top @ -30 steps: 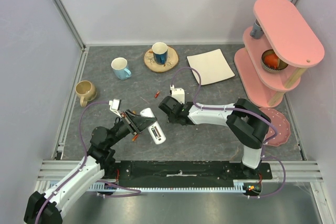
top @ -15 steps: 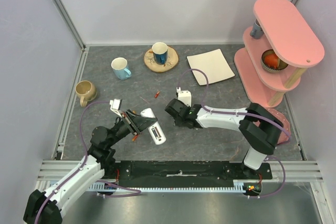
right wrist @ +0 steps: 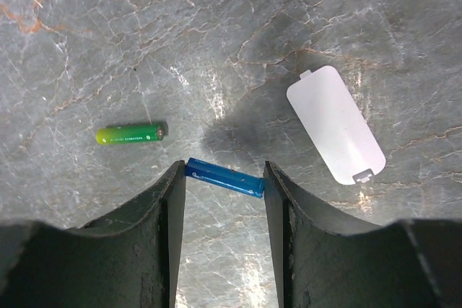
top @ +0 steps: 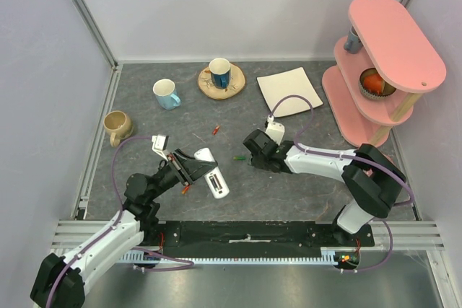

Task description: Load the batteries into the remote control

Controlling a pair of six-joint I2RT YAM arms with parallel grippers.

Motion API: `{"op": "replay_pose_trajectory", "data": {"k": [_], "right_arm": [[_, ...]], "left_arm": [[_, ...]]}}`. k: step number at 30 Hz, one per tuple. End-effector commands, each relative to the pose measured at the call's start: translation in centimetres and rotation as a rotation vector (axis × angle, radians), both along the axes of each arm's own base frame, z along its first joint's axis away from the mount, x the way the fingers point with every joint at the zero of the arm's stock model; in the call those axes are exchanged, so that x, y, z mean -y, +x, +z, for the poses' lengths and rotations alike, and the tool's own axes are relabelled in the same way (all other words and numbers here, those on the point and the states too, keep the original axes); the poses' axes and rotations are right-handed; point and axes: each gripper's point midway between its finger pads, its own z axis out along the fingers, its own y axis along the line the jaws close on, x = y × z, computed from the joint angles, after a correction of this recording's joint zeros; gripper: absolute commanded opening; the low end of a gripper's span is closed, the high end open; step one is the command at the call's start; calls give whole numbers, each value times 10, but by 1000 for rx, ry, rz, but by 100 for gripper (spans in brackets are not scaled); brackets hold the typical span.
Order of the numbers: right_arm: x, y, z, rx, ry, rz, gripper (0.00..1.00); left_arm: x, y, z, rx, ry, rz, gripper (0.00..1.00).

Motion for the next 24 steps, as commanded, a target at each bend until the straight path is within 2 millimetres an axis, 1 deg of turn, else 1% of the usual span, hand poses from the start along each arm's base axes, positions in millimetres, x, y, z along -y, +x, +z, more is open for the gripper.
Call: {"op": "replay_pose_trajectory", "data": {"k": [1, 6, 7, 9, 10, 11, 13, 15, 18, 21, 24], "right_arm": [[1, 14, -1, 29, 60, -128, 35], [7, 14, -18, -6, 9, -156, 37], [9, 12, -24, -18, -6, -159, 38], [12, 11, -27, -27, -22, -160, 41], [12, 11, -28, -29, -24, -160, 43], [12, 11, -28, -29, -30, -157, 48], [13, 10, -28, -36, -44, -148, 54], [13, 10, -25, -36, -51, -139, 62], [13, 11, -17, -28, -61, -125, 69], [11, 12, -6, -21, -62, -105, 72], [1, 18, 18, 28, -55, -44, 71]], "left_arm": [[-4, -5, -30, -32, 25, 5, 2], [-6, -3, -29, -32, 23, 25, 2], [-6, -4, -29, -34, 22, 23, 2], [-6, -3, -28, -36, 25, 25, 2], [-7, -3, -26, -31, 22, 25, 2], [-7, -3, -25, -27, 24, 28, 2], [-7, -3, -26, -28, 30, 30, 2], [-7, -2, -28, -33, 36, 33, 2], [-7, -1, -31, -48, 39, 36, 2], [-7, -1, -33, -54, 40, 38, 2], [-7, -1, -32, -51, 39, 37, 2]]}}
